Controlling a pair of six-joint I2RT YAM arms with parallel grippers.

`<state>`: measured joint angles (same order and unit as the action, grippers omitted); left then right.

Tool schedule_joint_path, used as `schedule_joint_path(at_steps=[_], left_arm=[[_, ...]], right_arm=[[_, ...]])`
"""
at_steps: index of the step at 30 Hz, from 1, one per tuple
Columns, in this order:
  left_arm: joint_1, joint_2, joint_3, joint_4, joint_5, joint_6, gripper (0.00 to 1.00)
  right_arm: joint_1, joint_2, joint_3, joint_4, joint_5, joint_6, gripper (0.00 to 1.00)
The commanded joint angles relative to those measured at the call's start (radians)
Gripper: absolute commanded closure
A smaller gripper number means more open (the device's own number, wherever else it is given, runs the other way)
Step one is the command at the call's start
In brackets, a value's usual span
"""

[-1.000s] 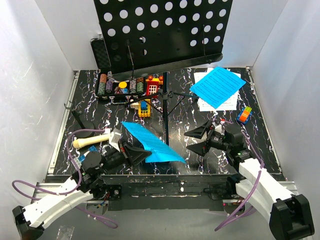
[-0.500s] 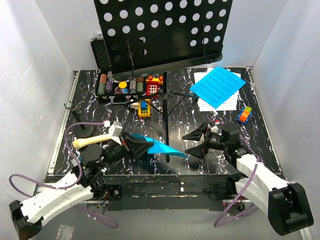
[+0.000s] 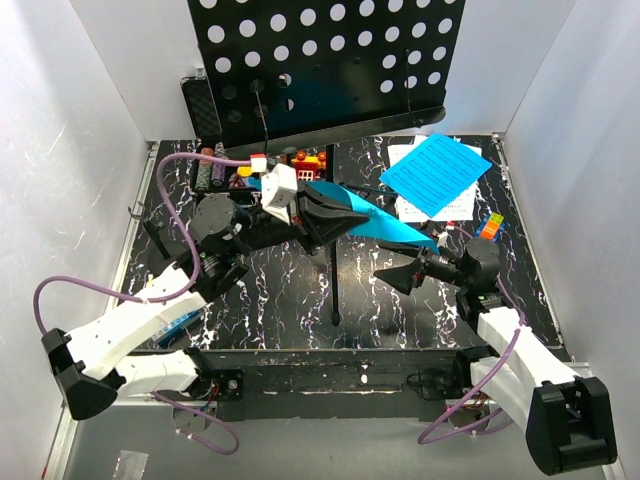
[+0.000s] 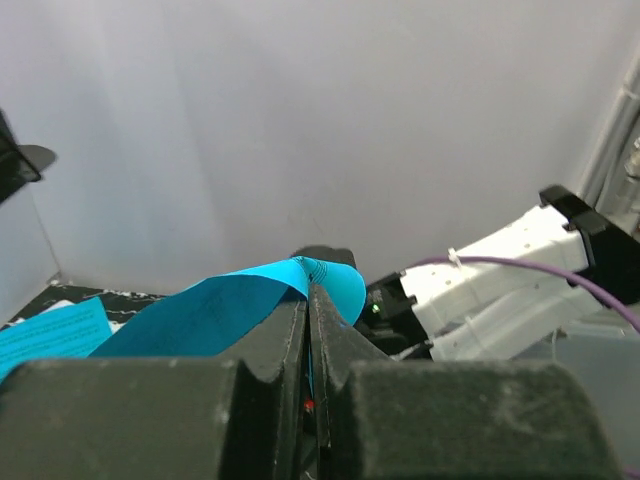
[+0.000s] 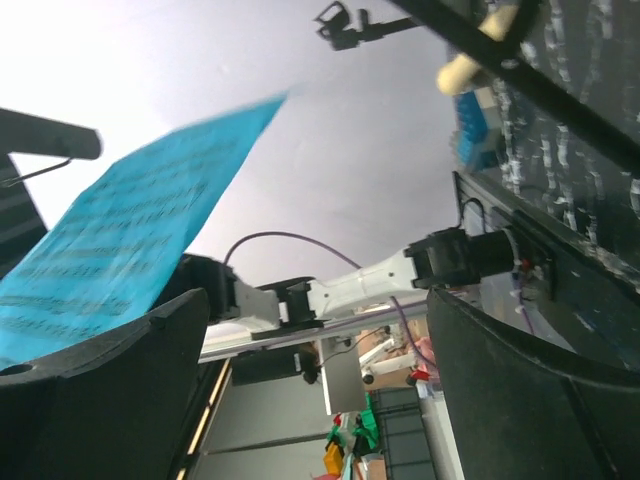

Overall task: Pack up the instrument practice props
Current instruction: Adjust the sheet music.

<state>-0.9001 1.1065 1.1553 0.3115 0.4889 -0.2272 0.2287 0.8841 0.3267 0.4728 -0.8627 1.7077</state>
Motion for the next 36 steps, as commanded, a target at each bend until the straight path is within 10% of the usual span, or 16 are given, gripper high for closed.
schedule_joint_path(at_steps=[1,9,36], left_arm=[[0.0,0.016,-0.009,0.069,0.158,0.008,1.0],[-0.002,-0.065,-0.325,0.339,0.206,-0.19,1.0],[0.0,-0.339,-0.655,0.396,0.001,-0.261,1.0]], right_arm=[[-0.014,0.006,0.034,0.251,-0.032,0.182,0.02],[-0.012,0.059,0.035,0.337,-0.035,0.228,0.02],[-0.017,0.029,0.002,0.589,0.048,0.346,0.02]])
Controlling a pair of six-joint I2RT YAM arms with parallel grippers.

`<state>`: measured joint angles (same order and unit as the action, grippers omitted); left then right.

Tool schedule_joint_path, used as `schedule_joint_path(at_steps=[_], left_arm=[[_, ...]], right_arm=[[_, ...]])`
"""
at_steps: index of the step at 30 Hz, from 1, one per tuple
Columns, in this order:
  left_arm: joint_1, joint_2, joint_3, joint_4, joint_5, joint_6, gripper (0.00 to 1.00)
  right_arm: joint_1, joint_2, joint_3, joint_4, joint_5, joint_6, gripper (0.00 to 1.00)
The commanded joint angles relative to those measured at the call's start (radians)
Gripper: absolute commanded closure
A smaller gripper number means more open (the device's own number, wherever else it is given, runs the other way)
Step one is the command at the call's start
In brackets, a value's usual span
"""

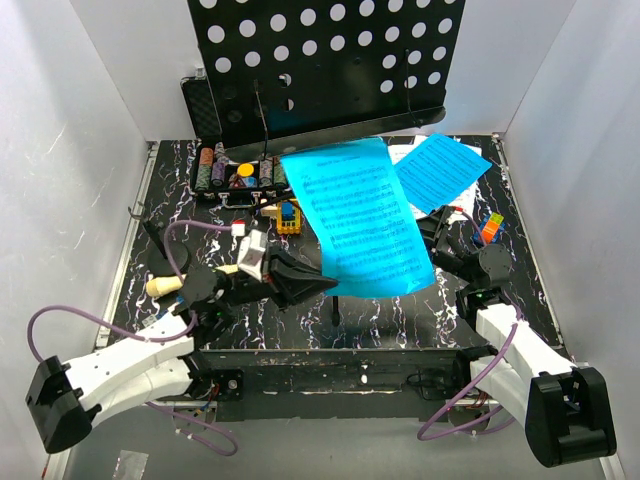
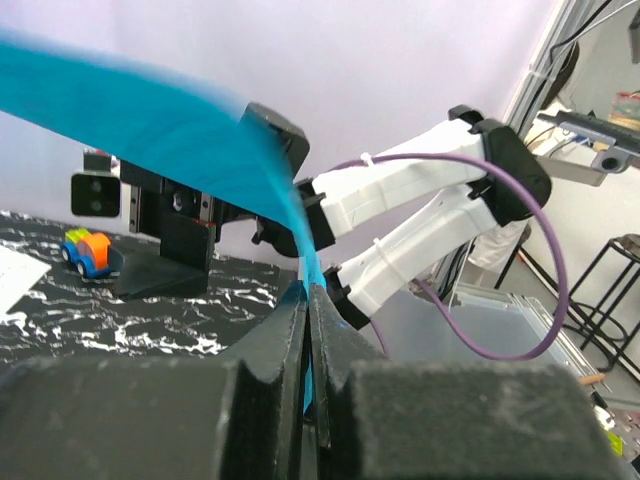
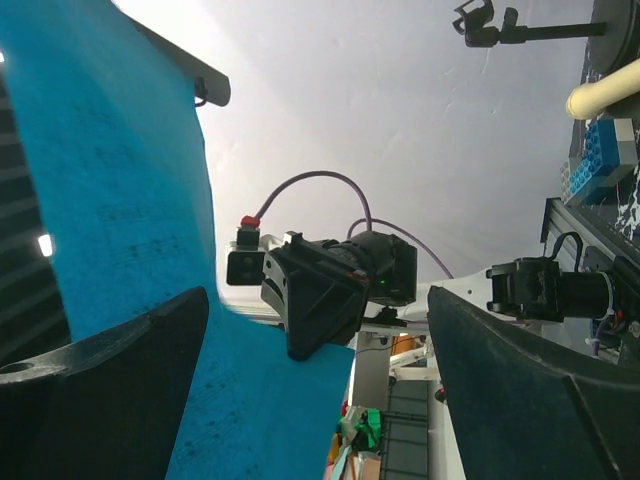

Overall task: Pack up the instrument practice props
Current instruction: Adjust the sheet music.

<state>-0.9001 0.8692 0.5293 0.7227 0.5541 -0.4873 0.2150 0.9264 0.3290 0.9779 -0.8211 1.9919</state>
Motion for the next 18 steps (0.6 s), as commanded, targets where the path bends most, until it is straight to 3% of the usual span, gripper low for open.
schedule_joint_path(at_steps=[1,18], left_arm=[[0.0,-0.12,-0.04,-0.02,-0.075,-0.002,1.0],[0.0,-0.174,-0.098,-0.036,-0.103,-0.037,1.0]], right_arm=[[-0.005,-0.015,0.002,0.088,0.007,0.064,0.02],[-0.005,0.0,0.015,0.249,0.046,0.146,0.02]])
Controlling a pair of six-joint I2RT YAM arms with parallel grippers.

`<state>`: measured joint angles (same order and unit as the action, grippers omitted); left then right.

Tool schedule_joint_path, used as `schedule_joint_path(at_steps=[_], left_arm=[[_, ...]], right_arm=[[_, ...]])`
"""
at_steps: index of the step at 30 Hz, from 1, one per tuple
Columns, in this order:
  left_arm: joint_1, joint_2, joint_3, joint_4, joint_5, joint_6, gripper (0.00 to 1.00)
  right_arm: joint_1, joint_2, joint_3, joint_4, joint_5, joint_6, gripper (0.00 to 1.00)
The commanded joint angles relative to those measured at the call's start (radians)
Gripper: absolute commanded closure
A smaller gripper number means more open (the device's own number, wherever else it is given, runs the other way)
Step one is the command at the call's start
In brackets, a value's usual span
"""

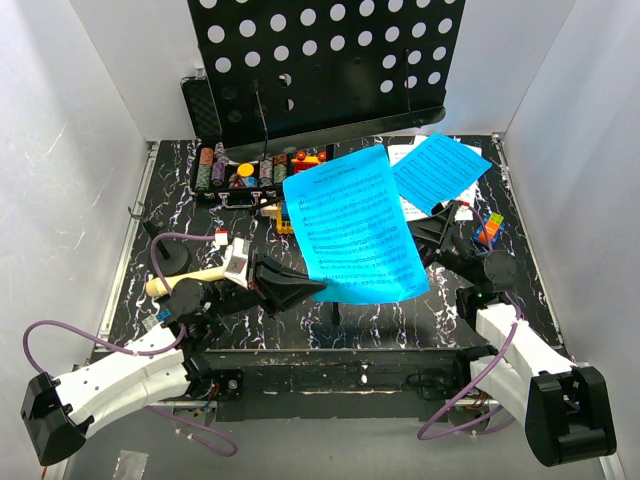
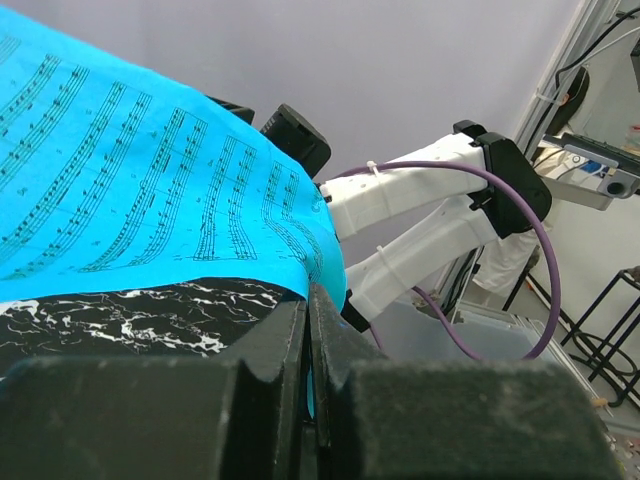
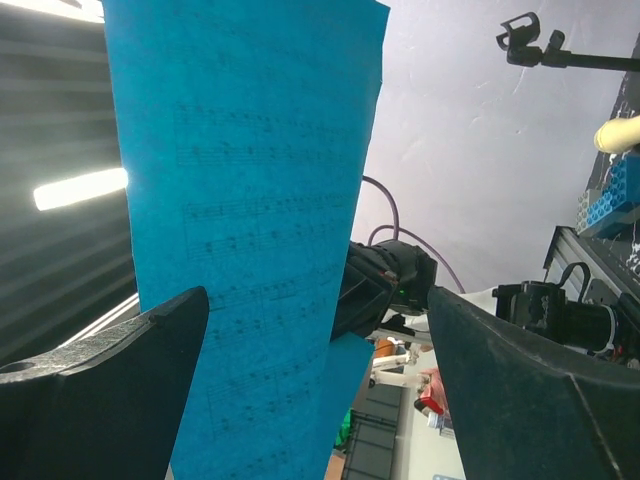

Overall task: Pack up the instrument practice props
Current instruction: Adjust the sheet music.

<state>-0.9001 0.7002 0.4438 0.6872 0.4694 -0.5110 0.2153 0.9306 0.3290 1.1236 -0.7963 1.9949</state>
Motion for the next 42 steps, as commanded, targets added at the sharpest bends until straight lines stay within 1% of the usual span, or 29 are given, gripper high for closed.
schedule_joint_path(at_steps=[1,9,18,25,32,36,38,40,42], left_arm=[[0.0,-0.005,-0.016,0.002,-0.018,-0.017,1.0],[-0.002,-0.019,-0.037,0.011,-0.028,-0.027,1.0],[0.0,-0.068,-0.056,-0.02,-0.052,-0.034,1.0],[0.0,-0.079,-0.068,-0.012,-0.087,-0.032,1.0],[0.0,-0.087,-0.062,-0.028,-0.11,-0.02,1.0],[0.0,-0.067,-0.062,-0.014,-0.098,-0.029,1.0],[0.0,-0.044,-0.065,0.011,-0.089,-0.041,1.0],[0.0,-0.018,-0.062,0.034,-0.077,-0.052,1.0],[0.0,0.011,-0.054,0.044,-0.06,-0.058,1.0]], right_arm=[[-0.005,-0.004,0.013,0.119,0.031,0.151,0.02],[-0.004,-0.001,-0.005,0.222,0.089,0.194,0.02],[-0.005,0.014,0.024,0.28,0.094,0.208,0.02],[-0.005,0.085,0.067,0.482,0.12,0.291,0.02],[-0.004,0.076,0.11,0.482,0.097,0.274,0.02],[-0.004,0.082,0.171,0.475,0.031,0.266,0.02],[0.002,0.08,0.212,0.417,-0.032,0.233,0.02],[0.024,0.077,0.24,0.378,-0.059,0.208,0.02],[0.042,0.076,0.269,0.311,-0.099,0.173,0.07]])
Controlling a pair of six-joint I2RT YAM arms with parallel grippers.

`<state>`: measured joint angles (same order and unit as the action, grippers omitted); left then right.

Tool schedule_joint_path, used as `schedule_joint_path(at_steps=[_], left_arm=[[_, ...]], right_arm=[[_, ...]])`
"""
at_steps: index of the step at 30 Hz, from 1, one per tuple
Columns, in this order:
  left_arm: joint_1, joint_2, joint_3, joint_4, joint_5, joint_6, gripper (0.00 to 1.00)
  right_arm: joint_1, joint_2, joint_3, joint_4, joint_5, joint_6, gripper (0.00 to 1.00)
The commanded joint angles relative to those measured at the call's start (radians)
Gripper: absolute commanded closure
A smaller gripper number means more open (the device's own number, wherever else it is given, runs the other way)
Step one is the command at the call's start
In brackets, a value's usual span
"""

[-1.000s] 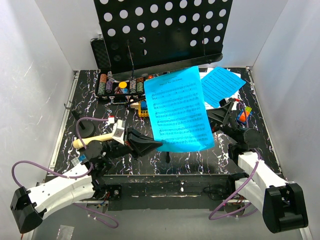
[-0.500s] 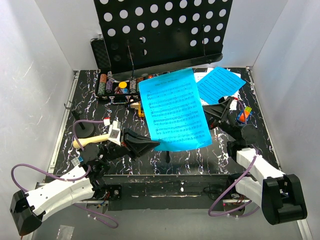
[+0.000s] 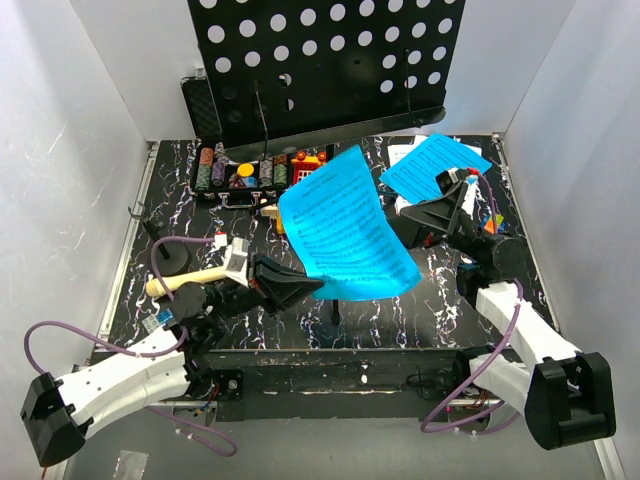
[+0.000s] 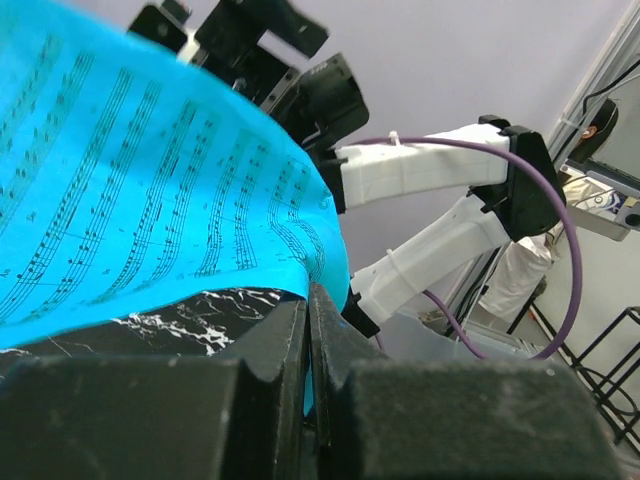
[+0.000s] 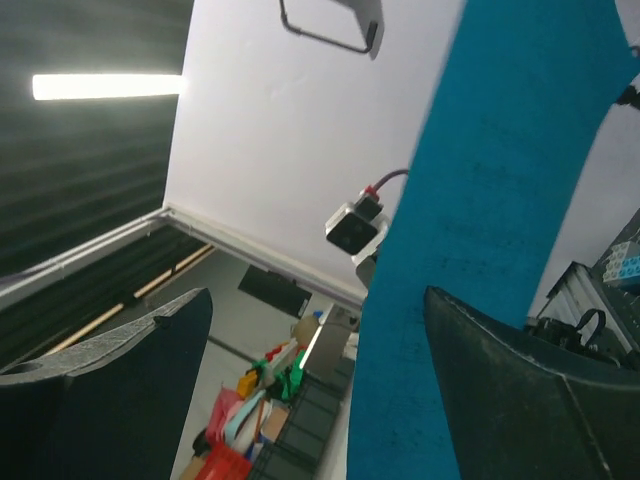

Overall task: Pack up the instrument practice props
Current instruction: Adjust the sheet music.

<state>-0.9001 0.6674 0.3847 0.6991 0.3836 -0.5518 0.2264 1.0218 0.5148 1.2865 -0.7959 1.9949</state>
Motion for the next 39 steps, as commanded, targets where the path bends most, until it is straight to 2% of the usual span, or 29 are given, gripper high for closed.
schedule_joint_path(at_steps=[1,7,13,17,23,28,32,35,39], left_arm=[[0.0,0.06,0.009,0.037,0.038,-0.022,1.0],[0.0,0.031,0.025,0.011,0.04,-0.016,1.0],[0.0,-0.035,0.069,-0.05,0.029,0.003,1.0],[0.0,-0.003,0.123,-0.046,0.067,-0.002,1.0],[0.0,0.076,0.166,0.014,0.124,-0.025,1.0],[0.0,0.093,0.22,0.005,0.158,-0.017,1.0],[0.0,0.077,0.264,-0.047,0.184,0.0,1.0],[0.0,0.058,0.278,-0.085,0.196,0.001,1.0],[0.0,0.015,0.254,-0.118,0.183,0.0,1.0]], right_arm=[[0.039,-0.019,0.091,0.116,-0.118,0.154,0.09],[0.057,-0.061,0.116,-0.168,-0.25,-0.011,0.14],[0.079,-0.13,0.128,-0.609,-0.292,-0.347,0.14],[0.109,-0.12,0.172,-0.736,-0.299,-0.458,0.13],[0.159,-0.103,0.215,-0.779,-0.301,-0.486,0.17],[0.165,-0.092,0.189,-0.725,-0.304,-0.429,0.35],[0.165,-0.057,0.14,-0.522,-0.305,-0.279,0.51],[0.166,-0.023,0.126,-0.397,-0.312,-0.187,0.7],[0.166,-0.023,0.137,-0.437,-0.316,-0.211,0.95]])
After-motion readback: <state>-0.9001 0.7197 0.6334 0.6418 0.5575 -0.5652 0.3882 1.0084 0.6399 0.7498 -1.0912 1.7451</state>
